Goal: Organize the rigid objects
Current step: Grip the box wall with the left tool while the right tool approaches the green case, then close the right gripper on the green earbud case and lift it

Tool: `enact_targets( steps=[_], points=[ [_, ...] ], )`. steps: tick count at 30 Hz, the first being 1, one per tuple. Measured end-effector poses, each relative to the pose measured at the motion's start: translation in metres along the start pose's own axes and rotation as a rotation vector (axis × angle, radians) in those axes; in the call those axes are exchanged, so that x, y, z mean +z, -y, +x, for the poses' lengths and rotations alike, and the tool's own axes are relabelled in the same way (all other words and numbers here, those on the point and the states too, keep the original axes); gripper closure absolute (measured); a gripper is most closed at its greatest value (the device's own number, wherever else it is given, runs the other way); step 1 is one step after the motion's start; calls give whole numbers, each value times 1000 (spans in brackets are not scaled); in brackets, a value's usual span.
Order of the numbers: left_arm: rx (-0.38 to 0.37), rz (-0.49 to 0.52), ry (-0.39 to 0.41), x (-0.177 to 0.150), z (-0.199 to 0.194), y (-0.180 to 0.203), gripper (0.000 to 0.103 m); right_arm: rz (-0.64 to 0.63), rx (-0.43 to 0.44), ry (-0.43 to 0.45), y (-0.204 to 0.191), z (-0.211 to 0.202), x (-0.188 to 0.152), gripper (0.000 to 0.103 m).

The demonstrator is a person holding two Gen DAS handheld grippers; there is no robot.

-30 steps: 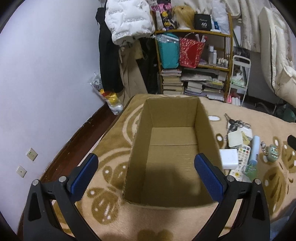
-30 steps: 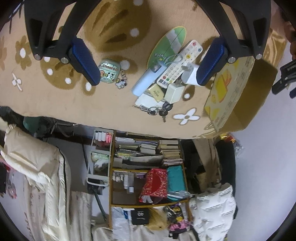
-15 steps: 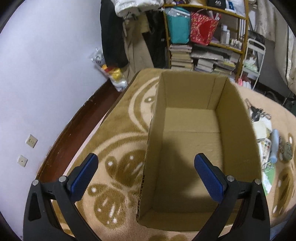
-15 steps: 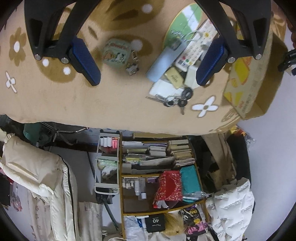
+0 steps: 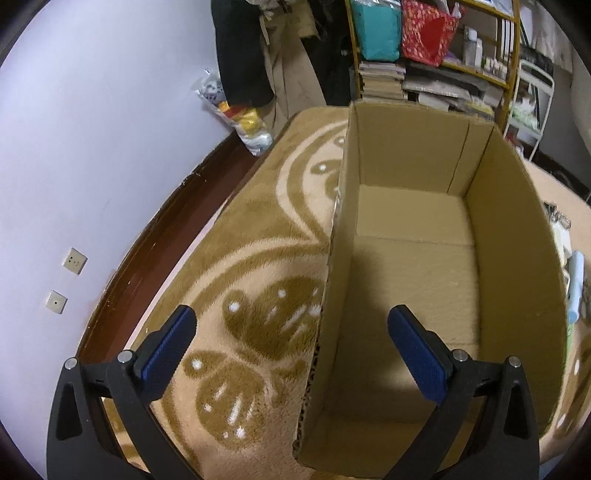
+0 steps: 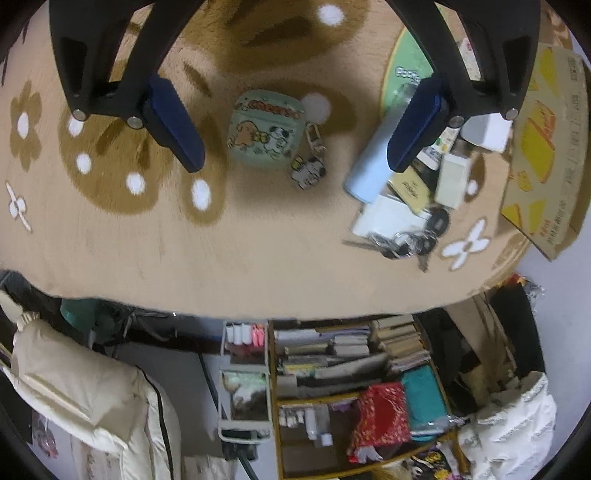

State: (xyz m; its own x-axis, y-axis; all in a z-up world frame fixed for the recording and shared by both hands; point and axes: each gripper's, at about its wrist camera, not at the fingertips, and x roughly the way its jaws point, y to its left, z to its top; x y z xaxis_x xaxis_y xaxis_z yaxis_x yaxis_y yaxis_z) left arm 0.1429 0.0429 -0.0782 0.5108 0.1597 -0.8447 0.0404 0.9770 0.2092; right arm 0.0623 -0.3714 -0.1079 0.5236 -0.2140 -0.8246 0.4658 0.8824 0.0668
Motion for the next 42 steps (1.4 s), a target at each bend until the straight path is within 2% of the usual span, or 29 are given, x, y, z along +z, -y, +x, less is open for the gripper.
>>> enact_targets(
  steps=[2,5,8,11,14,15,16,19,24,28,31,37,42],
  points=[
    [-7,2,-19,-1,3,0,1,5,-1,-11,3,4,-1,7],
    [-12,-3,-30,-2,5,0,4,20,-15,-30,8,11,-2,8],
    [-12,-11,-50,-4,9,-1,17,46,-15,-61,13,20,-5,9],
    [-20,-11,-65,-6,13,0,27,90,10,-101,18,28,-7,15],
    [-6,4,-82,-7,16,5,42,87,6,-113,16,33,-9,15],
    [-7,5,-86,-8,17,6,48,82,6,-120,15,35,-10,18],
    [-9,6,-96,-8,19,8,51,81,7,-127,14,37,-10,26],
    [-14,2,-89,-10,19,11,61,63,-9,-148,10,41,-13,38],
    [-56,-5,-94,-14,19,12,82,38,-29,-141,7,39,-15,39],
    [-86,-27,-102,-15,20,14,84,21,-31,-111,3,29,-13,39],
    [-70,-13,-96,-16,19,17,85,6,-14,-64,-6,13,-10,40],
    [-65,-20,-91,-17,19,19,85,-24,63,29,-32,-19,0,40],
    [-58,-11,-87,-18,20,19,85,-101,134,93,-73,-41,6,40]
  ],
)
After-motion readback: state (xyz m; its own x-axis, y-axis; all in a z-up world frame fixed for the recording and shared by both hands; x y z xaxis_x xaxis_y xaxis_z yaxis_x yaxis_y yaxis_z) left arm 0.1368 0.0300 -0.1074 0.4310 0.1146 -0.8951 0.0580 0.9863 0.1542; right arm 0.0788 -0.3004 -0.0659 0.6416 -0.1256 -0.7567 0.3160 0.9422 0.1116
